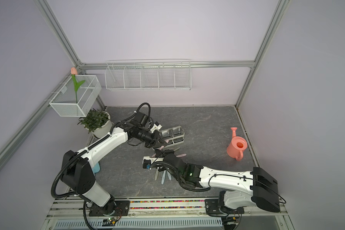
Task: Place the toothbrush into the toothbrush holder
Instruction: Pick up the toothbrush from the center of the board.
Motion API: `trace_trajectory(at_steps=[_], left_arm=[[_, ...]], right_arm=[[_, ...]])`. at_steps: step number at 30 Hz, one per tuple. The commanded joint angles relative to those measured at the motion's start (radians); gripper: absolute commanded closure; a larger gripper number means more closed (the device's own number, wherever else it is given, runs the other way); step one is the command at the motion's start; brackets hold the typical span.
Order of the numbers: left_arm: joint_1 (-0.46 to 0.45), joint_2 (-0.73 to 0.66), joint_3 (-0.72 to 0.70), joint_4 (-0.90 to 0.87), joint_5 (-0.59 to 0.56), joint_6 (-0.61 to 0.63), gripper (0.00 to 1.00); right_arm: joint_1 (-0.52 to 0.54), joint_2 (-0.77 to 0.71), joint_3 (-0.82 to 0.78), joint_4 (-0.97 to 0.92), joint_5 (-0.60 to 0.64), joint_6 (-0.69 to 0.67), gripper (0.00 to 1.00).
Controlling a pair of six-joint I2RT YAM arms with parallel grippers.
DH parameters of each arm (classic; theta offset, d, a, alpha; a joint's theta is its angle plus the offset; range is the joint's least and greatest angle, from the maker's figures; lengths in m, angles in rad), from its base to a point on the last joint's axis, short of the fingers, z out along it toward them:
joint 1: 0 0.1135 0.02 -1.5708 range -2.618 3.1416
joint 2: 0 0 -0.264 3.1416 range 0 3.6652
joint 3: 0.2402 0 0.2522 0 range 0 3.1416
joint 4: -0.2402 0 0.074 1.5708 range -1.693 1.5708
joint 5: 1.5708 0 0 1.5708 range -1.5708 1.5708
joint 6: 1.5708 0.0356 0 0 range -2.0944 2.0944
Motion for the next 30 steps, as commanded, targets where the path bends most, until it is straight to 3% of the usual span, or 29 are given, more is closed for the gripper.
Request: trace_trajectory(at_steps=[1,8,19,22,28,30], left_arm=[[0.011,-0.014,0.000,0.061,-0.004,0.097,0.87],[0.011,-0.024,0.005,0.073,-0.017,0.084,0.65],[0.010,-0.059,-0.003,0.074,-0.077,0.091,0.60],[0.010,-0.090,0.001,0.046,-0.171,0.113,0.59],[0.011,-0.190,-0.019,0.000,-0.467,0.204,0.56],[0.008,-0.251,-0.075,0.063,-0.487,0.219,0.54]], right_arm=[[-0.060,-0.078,0.018,-0.076,-0.059,0.212,0.93],[-0.086,-0.107,0.034,-0.119,-0.117,0.268,0.93],[-0.156,-0.169,0.093,-0.168,-0.252,0.402,0.93],[-0.203,-0.209,0.125,-0.223,-0.294,0.471,0.93],[-0.287,-0.253,0.232,-0.420,-0.363,0.606,0.93],[-0.319,-0.248,0.271,-0.488,-0.402,0.648,0.93]])
